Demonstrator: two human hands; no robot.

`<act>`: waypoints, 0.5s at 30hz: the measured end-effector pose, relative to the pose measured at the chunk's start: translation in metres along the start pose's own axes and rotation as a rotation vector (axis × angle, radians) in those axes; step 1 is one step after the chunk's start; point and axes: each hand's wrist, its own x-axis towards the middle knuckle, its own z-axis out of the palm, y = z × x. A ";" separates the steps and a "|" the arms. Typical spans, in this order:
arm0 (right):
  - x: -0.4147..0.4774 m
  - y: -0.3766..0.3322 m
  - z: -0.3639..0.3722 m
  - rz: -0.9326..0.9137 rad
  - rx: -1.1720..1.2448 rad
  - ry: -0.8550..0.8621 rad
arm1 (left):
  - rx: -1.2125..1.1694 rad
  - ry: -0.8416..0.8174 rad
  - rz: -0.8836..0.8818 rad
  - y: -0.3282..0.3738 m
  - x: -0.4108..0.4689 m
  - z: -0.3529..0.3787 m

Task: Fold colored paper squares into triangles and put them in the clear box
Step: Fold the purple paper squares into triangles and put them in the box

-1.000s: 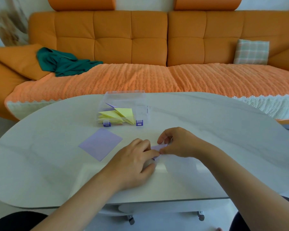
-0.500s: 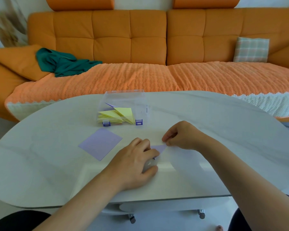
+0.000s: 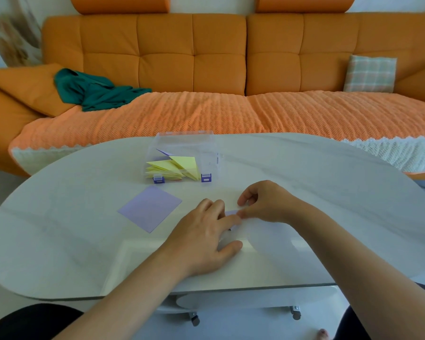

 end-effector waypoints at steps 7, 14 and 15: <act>0.000 -0.004 -0.001 0.019 0.005 -0.022 | -0.158 0.013 -0.024 0.000 -0.013 0.002; -0.001 -0.005 -0.001 0.024 0.003 -0.025 | -0.224 0.033 -0.036 -0.006 -0.027 0.005; -0.001 -0.005 -0.001 0.023 0.004 -0.026 | -0.231 0.029 -0.040 -0.006 -0.028 0.005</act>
